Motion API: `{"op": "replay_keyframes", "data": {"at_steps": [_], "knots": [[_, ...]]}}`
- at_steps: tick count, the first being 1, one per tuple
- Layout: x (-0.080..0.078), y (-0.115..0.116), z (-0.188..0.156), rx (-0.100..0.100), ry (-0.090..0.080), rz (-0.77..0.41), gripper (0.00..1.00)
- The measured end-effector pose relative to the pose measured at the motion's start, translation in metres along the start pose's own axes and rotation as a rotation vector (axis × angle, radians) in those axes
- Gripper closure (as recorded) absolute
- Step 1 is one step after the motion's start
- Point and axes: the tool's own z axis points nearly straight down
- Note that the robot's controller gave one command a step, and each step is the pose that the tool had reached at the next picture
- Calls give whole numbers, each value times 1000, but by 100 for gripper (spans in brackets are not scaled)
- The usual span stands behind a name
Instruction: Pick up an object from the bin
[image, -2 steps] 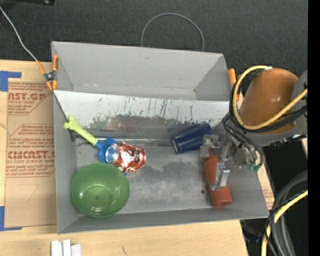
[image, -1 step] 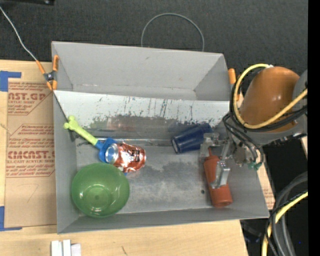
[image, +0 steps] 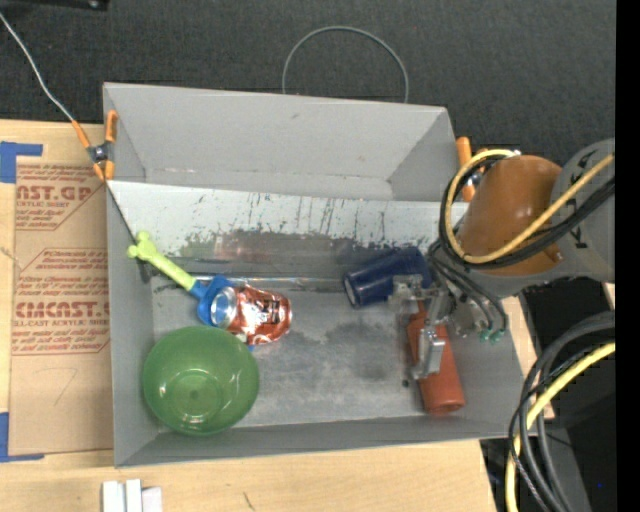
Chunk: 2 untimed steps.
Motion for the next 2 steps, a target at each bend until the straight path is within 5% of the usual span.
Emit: {"op": "replay_keyframes", "data": {"at_steps": [1, 2], "knots": [[1, -35, 27, -10, 3, -257, 0], [-23, -42, 54, -4, -35, -329, 100]]}}
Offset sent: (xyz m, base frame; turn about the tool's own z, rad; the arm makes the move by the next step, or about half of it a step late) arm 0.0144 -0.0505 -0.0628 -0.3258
